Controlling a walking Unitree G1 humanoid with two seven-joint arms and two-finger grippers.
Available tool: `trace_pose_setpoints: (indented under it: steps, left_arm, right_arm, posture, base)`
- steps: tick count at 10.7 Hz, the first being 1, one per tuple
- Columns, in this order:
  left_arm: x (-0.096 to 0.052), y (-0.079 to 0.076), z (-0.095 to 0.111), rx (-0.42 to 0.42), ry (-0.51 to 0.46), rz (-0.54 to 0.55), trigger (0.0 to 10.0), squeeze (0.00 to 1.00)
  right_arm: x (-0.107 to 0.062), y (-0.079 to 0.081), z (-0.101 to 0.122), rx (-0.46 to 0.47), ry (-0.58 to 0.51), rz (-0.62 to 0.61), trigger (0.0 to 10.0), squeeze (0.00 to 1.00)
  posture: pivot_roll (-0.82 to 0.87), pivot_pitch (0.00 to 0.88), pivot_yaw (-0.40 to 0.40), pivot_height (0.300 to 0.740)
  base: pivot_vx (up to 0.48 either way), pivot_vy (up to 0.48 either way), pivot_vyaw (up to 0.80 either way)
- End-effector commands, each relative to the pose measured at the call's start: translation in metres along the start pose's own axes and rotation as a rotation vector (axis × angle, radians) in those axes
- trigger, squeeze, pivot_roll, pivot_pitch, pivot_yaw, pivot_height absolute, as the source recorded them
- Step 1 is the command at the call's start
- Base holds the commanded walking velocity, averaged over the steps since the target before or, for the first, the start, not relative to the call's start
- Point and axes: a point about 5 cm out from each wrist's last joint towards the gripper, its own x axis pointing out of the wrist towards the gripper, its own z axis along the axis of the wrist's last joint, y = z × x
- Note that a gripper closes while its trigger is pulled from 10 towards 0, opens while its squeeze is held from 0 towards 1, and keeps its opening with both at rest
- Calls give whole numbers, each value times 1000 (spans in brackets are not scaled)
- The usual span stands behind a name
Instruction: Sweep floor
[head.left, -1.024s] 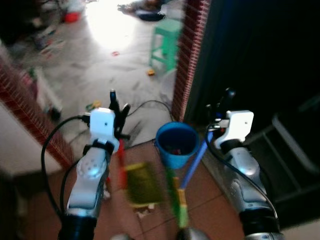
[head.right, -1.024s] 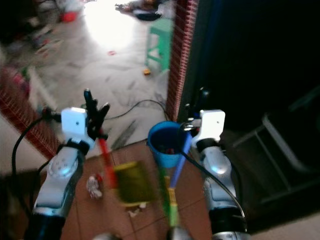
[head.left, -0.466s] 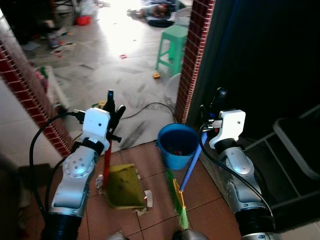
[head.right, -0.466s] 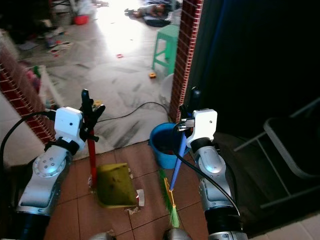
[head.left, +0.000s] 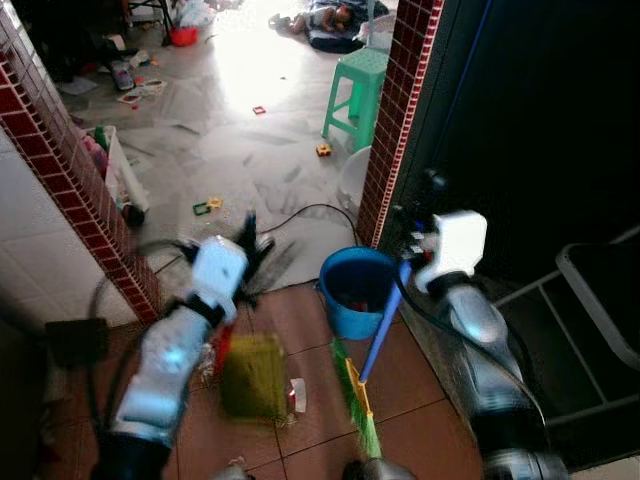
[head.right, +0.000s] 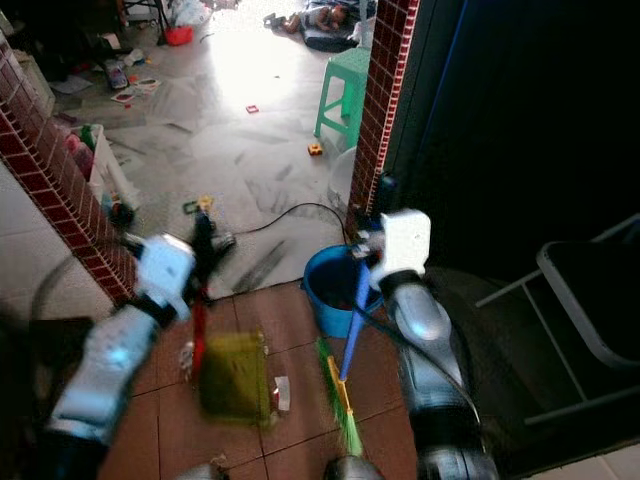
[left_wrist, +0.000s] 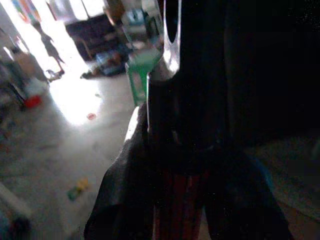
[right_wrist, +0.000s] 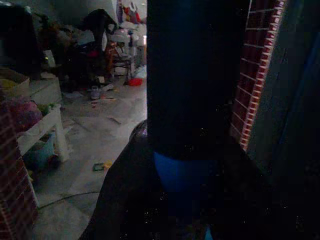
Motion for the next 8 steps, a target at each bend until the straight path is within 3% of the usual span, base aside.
trace_pose_setpoints:
  steps: [1, 4, 5, 6, 8]
  left_arm:
    - [7, 3, 8, 50, -35, -6, 10000, 0]
    - [24, -4, 5, 39, -32, 15, 10000, 0]
    - [30, -10, 5, 6, -38, 14, 10000, 0]
    - [41, -25, 7, -51, -45, -18, 10000, 0]
    - [56, -37, 8, -153, -28, -26, 10000, 0]
  right_arm:
    - [8, 3, 7, 27, -19, 26, 10000, 0]
    - [29, 3, 18, 92, -36, 56, 10000, 0]
    - [30, 4, 16, 129, -22, 54, 10000, 0]
    - [32, 4, 14, 172, -8, 52, 10000, 0]
    - [34, 4, 14, 180, 0, 60, 10000, 0]
  posture:
    - [-5, 4, -30, 740]
    - [-13, 12, -56, 740]
    - [-20, 11, -58, 740]
    - [-26, 8, -59, 740]
    - [-35, 1, -57, 740]
  base:
    - [0, 0, 0]
    - [0, 0, 0]
    - [0, 0, 0]
    - [0, 0, 0]
    - [0, 0, 0]
